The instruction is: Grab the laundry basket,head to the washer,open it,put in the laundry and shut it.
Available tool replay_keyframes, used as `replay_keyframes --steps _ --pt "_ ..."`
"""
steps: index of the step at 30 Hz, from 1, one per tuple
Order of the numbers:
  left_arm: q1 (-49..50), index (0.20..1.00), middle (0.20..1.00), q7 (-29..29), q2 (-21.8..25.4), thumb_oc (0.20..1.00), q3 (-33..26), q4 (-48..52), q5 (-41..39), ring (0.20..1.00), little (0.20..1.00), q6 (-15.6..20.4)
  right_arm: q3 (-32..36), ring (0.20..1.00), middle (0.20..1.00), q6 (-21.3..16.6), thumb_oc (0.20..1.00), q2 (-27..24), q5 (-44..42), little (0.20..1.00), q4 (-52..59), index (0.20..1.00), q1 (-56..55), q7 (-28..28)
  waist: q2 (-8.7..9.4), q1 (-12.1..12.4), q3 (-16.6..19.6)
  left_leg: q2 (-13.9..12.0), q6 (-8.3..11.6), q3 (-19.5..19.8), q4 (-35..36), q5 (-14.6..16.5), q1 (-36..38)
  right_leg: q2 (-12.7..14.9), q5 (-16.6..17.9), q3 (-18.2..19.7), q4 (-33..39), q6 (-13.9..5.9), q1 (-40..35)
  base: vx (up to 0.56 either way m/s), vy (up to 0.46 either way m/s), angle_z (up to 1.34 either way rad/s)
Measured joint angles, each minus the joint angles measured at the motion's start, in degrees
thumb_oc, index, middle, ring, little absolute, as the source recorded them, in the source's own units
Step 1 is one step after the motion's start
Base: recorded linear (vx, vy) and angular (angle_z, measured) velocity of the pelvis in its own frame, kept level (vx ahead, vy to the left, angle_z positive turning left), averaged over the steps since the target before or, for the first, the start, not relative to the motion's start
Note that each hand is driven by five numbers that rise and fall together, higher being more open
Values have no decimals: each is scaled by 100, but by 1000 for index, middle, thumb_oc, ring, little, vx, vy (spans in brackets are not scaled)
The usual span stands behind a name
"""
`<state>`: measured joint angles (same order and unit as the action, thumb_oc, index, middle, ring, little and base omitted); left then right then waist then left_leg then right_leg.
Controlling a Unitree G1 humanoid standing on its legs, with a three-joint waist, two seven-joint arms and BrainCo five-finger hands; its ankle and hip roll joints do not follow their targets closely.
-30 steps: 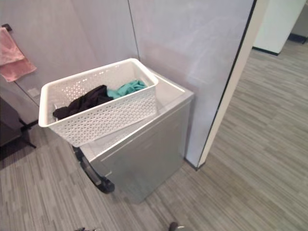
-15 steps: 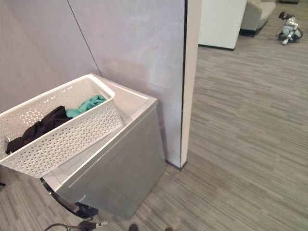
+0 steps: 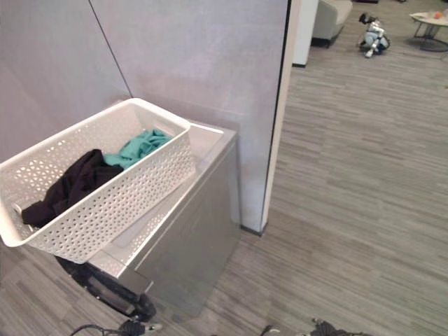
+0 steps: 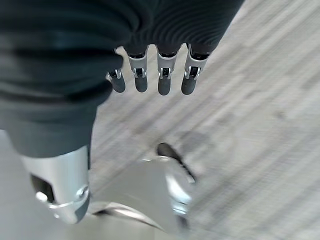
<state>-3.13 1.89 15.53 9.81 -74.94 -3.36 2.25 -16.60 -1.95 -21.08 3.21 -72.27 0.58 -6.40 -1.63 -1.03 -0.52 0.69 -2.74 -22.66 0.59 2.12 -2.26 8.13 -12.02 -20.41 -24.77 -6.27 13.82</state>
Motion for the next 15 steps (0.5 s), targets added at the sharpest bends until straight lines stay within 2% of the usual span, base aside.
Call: replay_keyframes --steps 1,2,4,5,7,9,10,12,13,14,15 --pt "0 1000 1000 -2 6 1000 3 -17 0 1000 1000 -1 -19 1000 1000 2 1000 -1 -1 1000 -57 1000 -92 -3 102 -12 40 17 25 -4 -14 -29 -8 -188 -80 19 372 100 -203 -34 -13 0" --pt "-12 1000 1000 -2 -12 1000 -2 1 0 1000 1000 -5 -45 1000 1000 3 1000 -1 -4 1000 -82 1000 -161 4 84 -30 20 -36 38 7 -61 -40 -44 -304 -96 12 542 195 -293 -17 -42 3" --pt "-34 1000 1000 -9 -1 1000 16 9 8 1000 1000 -1 -106 1000 1000 -7 1000 20 -7 1000 -116 1000 -219 -6 126 -21 43 -108 124 -16 -52 -96 -85 -483 125 215 932 613 -352 -6 -71 -7" --pt "-35 1000 1000 -16 -4 1000 17 6 10 1000 1000 -1 -105 1000 1000 -6 1000 14 -7 1000 -123 1000 -217 -1 117 3 36 -130 141 -12 -69 -112 -95 -530 175 245 1010 687 -392 -18 -121 -16" --pt "-122 1000 1000 -45 -8 1000 61 -23 205 1000 1000 -4 -97 1000 1000 -16 1000 0 -8 1000 -255 1000 -211 8 143 5 47 -257 197 16 -470 -147 -323 -606 244 321 1124 786 -387 -31 -103 -10" --pt "-269 1000 1000 -49 -12 1000 61 -20 223 1000 1000 0 -82 1000 1000 -22 1000 -30 -9 1000 -323 1000 -192 9 219 -3 17 -331 359 63 -1103 -232 -664 -559 321 302 1220 891 -411 -85 -86 4" --pt "-293 1000 1000 -55 -28 1000 56 -17 223 1000 1000 8 -79 1000 1000 -14 1000 -68 -8 1000 -340 1000 -192 9 211 -25 23 -432 474 149 -1424 -301 -822 -616 448 292 1267 1048 -461 -77 -59 2" --pt "-387 1000 1000 -53 -19 1000 66 -19 221 1000 1000 5 -81 1000 1000 -31 1000 -128 -8 1000 -389 1000 -127 12 323 -15 -36 -466 770 550 -2191 -436 -1232 -575 455 432 1294 1098 -434 12 34 -9" --pt "-383 1000 1000 -55 -36 1000 74 12 221 1000 1000 9 -89 1000 1000 -32 1000 -160 -8 1000 -504 1000 -55 14 354 30 -59 -527 796 761 -2450 -433 -1369 -602 521 477 1395 1101 -508 48 107 -28" --pt "-337 1000 1000 -60 -46 1000 116 -17 220 1000 1000 3 -111 1000 1000 -31 1000 -189 -7 1000 -583 1000 -44 15 380 -23 -59 -706 802 654 -2359 -431 -1340 -630 597 430 1609 1090 -672 74 153 -14" --pt "-325 1000 1000 -65 -42 1000 176 -50 220 1000 1000 -2 -112 1000 1000 -31 1000 -200 -7 1000 -587 1000 -99 20 401 -132 -33 -879 797 372 -2030 -460 -1206 -649 647 365 1784 1091 -795 58 113 18"
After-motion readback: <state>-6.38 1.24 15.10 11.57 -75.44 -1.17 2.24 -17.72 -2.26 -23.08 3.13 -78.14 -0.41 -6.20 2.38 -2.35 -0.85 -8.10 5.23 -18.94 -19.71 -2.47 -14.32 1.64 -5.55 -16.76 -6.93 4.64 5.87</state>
